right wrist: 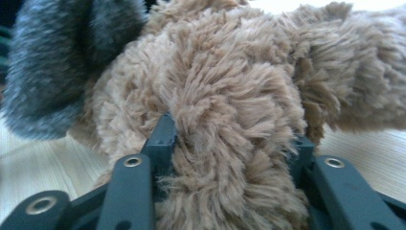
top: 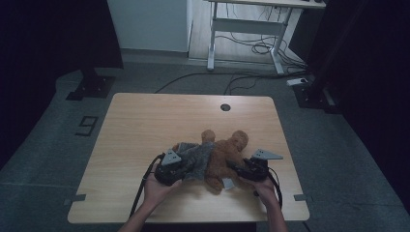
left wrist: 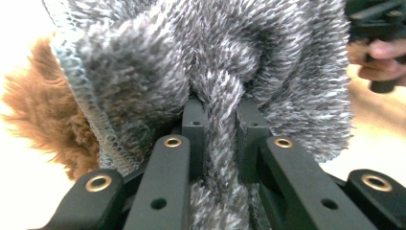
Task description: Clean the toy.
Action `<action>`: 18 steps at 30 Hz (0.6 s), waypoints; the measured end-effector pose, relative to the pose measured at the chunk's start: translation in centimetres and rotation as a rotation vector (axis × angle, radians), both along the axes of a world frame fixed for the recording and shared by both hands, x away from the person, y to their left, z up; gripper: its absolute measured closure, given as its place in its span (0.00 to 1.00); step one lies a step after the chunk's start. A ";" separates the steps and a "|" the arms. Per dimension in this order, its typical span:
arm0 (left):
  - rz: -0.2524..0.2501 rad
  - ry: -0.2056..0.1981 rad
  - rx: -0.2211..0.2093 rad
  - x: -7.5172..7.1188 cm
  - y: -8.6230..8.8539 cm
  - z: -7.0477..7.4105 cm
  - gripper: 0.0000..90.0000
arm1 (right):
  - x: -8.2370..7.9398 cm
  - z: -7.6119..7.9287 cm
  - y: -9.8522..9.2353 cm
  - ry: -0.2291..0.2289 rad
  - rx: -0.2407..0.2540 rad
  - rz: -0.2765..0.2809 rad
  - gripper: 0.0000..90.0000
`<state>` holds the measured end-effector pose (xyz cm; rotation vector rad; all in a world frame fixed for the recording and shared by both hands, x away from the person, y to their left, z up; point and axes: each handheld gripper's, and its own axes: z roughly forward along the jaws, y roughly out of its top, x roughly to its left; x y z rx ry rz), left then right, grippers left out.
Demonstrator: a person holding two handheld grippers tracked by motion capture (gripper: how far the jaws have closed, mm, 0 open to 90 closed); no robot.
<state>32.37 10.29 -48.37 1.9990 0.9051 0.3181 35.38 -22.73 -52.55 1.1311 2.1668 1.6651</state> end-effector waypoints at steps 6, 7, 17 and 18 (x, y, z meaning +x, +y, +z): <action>0.038 0.024 0.034 2.8 -0.4 0.9 0.86 | -0.2 -0.1 1.1 -0.050 -0.017 -0.065 0.64; 0.042 0.029 0.040 3.2 -0.5 1.0 0.86 | -0.2 -0.1 1.3 -0.055 -0.021 -0.076 0.65; -0.009 0.005 0.006 4.2 -3.9 5.1 0.86 | -0.3 -0.3 1.8 -0.097 -0.043 -0.095 0.64; -0.039 -0.002 0.015 4.4 -6.3 5.6 0.86 | -0.5 -0.2 2.1 -0.109 -0.063 -0.117 0.64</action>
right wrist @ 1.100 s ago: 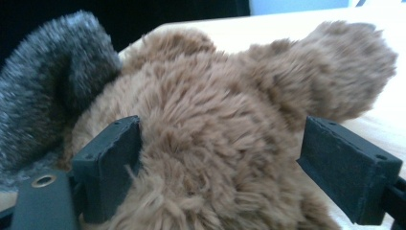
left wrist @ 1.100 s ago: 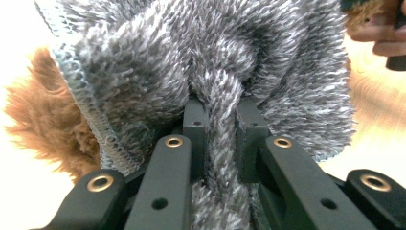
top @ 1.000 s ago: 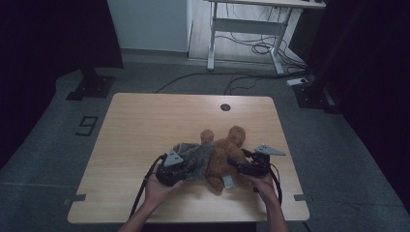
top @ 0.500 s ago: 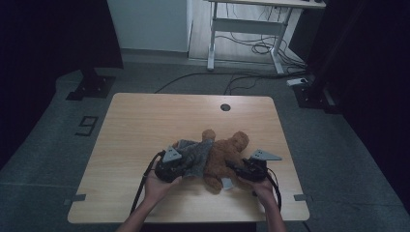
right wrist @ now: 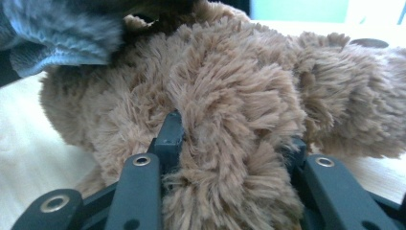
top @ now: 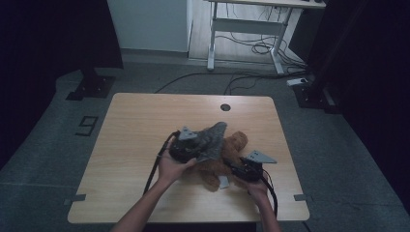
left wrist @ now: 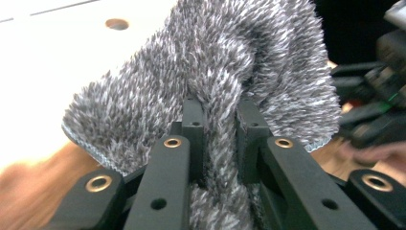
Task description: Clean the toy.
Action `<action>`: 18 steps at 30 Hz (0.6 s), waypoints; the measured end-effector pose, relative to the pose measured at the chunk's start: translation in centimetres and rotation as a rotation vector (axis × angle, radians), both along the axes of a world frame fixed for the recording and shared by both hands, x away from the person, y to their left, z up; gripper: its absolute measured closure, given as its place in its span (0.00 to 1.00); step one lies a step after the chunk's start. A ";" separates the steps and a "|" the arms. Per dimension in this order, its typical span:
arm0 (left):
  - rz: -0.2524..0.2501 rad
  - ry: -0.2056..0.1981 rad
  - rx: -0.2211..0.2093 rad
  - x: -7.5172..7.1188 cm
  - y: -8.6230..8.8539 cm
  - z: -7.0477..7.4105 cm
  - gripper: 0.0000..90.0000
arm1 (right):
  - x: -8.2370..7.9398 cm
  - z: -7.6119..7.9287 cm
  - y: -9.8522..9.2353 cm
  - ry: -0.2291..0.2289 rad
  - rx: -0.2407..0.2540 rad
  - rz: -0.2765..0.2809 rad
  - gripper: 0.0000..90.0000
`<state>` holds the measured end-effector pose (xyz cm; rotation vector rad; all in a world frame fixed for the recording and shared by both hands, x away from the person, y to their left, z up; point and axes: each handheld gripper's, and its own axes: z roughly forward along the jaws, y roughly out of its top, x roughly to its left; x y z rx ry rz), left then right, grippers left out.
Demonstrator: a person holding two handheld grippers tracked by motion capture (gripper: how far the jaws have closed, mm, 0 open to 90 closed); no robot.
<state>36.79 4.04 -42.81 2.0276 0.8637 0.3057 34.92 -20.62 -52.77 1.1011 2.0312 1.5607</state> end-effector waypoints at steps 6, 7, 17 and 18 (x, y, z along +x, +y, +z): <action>-0.018 0.039 0.074 1.3 -5.3 -1.1 0.86 | -0.2 0.1 0.2 -0.017 -0.021 -0.007 0.64; -0.016 0.048 0.088 1.5 -5.8 -1.7 0.86 | -0.2 0.1 0.1 -0.018 -0.023 -0.005 0.64; 0.058 0.063 0.060 1.8 -0.7 -2.5 0.86 | 0.0 -0.1 -0.1 -0.003 -0.015 -0.007 0.64; 0.071 0.063 0.052 1.7 0.1 -2.5 0.86 | 0.0 -0.1 -0.1 -0.002 -0.010 -0.008 0.64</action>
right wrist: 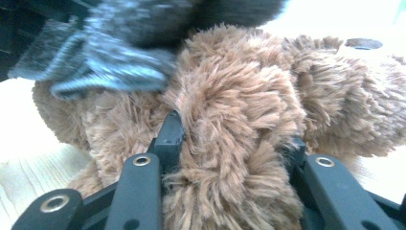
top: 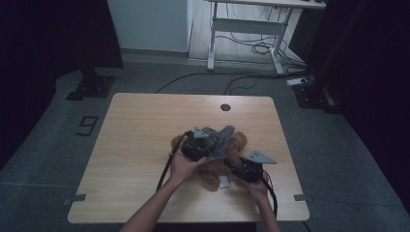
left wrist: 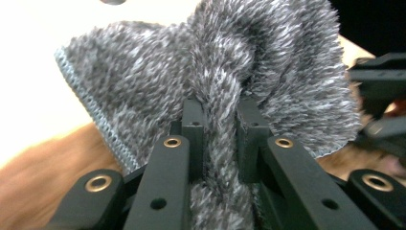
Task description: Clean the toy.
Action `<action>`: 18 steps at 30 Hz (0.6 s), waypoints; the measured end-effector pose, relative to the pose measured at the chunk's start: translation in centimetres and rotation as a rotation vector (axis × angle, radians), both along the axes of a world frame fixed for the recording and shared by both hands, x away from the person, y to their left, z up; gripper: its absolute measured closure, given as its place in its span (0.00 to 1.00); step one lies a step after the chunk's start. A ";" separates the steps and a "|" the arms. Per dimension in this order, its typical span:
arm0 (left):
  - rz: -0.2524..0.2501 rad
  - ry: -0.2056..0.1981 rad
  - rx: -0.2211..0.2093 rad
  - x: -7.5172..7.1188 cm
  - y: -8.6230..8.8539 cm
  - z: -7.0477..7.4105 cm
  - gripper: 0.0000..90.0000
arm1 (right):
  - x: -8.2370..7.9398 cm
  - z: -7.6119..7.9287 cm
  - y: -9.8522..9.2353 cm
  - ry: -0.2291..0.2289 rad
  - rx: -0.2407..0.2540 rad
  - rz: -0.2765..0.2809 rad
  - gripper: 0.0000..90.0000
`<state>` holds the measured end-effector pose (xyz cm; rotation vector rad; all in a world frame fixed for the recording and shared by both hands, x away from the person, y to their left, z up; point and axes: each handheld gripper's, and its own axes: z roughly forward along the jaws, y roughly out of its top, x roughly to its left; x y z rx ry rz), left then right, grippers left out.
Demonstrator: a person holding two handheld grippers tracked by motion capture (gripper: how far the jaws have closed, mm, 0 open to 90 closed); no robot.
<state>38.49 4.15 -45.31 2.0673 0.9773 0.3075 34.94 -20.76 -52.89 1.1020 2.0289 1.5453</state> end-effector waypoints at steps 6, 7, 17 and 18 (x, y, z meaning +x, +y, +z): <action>0.088 -0.038 0.027 -0.8 6.1 0.7 0.86 | 0.0 -0.1 -0.1 0.006 0.019 -0.001 0.64; 0.088 -0.038 0.027 -0.8 6.1 0.7 0.86 | 0.0 -0.1 -0.1 0.006 0.019 -0.001 0.64; 0.157 0.017 0.010 -2.0 10.9 -2.2 0.86 | 0.1 -0.2 -0.2 0.007 0.029 -0.002 0.64; 0.160 0.025 0.016 -2.1 11.3 -2.7 0.86 | 0.1 -0.2 -0.2 0.009 0.032 0.000 0.64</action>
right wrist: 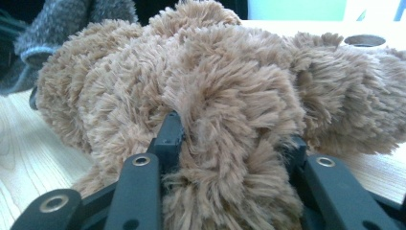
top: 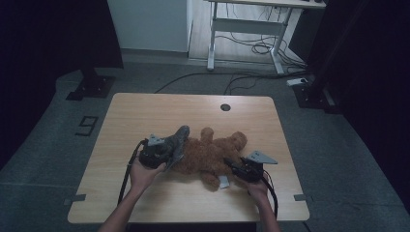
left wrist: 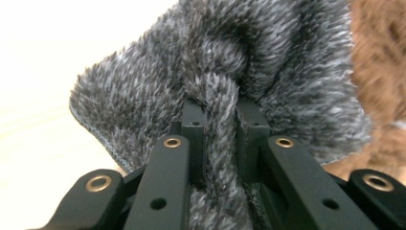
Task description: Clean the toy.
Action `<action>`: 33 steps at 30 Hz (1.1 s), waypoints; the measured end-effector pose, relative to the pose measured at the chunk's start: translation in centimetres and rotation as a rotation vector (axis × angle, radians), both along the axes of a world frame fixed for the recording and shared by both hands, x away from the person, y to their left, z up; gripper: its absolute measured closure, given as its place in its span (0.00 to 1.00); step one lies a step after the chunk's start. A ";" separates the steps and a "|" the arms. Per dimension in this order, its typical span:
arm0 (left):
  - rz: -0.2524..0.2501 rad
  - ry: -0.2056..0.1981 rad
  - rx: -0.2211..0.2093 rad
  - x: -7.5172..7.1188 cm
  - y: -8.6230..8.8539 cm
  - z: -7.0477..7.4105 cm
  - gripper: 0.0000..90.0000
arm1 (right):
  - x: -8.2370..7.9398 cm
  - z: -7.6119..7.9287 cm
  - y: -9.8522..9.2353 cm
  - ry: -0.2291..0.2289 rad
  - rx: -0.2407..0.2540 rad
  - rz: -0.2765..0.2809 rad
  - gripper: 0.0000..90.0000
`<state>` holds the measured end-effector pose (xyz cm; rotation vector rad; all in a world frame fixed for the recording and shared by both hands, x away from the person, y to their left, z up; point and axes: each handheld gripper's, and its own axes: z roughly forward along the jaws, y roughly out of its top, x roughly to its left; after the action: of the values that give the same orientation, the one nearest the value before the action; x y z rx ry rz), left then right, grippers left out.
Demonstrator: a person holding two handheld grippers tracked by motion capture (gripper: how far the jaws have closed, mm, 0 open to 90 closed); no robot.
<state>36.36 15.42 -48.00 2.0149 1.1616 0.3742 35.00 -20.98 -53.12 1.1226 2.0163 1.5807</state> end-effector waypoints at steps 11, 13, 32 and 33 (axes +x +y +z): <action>-0.020 -0.074 -0.040 -0.5 -0.5 2.7 0.86 | 0.1 -0.1 -0.2 0.010 0.014 -0.003 0.64; -0.061 -0.106 -0.052 -0.8 -2.0 4.1 0.86 | 0.1 -0.1 -0.2 0.009 0.014 -0.003 0.64; -0.249 -0.012 0.040 3.1 -17.8 3.7 0.86 | 0.2 -0.1 -0.2 0.014 0.015 -0.009 0.63; -0.249 -0.004 0.029 3.2 -17.6 3.6 0.86 | 0.2 -0.1 -0.2 0.014 0.015 -0.009 0.63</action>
<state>39.54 -2.22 -44.36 2.1519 0.8924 0.2704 35.17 -21.23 -53.22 1.1496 2.0095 1.5902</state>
